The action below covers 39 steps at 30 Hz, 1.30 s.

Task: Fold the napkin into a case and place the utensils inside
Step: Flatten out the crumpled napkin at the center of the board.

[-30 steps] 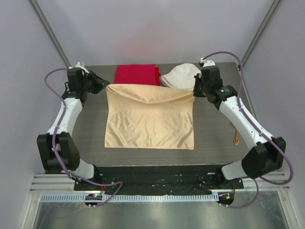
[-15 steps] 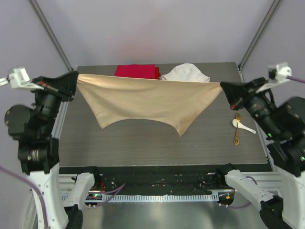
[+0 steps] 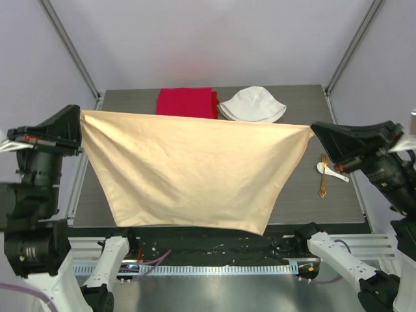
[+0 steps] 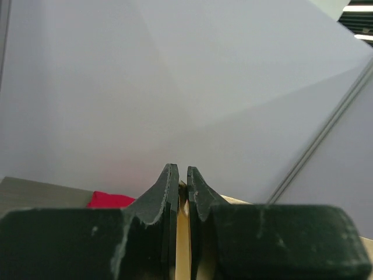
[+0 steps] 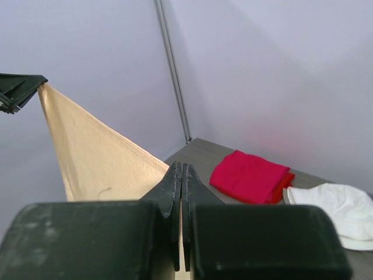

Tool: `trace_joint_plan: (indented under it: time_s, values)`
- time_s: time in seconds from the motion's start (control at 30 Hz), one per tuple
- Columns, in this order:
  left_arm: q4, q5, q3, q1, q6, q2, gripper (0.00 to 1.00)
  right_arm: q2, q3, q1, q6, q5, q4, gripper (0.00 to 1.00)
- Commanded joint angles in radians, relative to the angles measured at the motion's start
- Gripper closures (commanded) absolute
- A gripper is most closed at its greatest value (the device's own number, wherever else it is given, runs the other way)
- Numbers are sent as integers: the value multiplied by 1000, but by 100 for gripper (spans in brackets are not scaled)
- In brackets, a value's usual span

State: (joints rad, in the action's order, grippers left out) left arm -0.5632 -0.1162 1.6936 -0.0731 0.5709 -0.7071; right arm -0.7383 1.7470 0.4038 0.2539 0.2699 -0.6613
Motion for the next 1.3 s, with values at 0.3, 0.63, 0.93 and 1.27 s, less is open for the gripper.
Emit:
trace_joint_plan:
  time_s: [0.3, 0.63, 0.93, 1.27]
  values:
    - [229, 89, -377, -4, -102, -468, 100, -429, -415, -2, 58, -285, 236, 99]
    - [466, -39, -385, 32, -51, -952, 100, -700, -630, -82, 64, -426, 359, 99]
    - [548, -56, -354, 62, -6, -1183, 100, -958, -525, -106, 27, -417, 396, 99]
    - [553, -95, -244, 64, -6, -1284, 100, -1055, -423, -118, 11, -469, 384, 99]
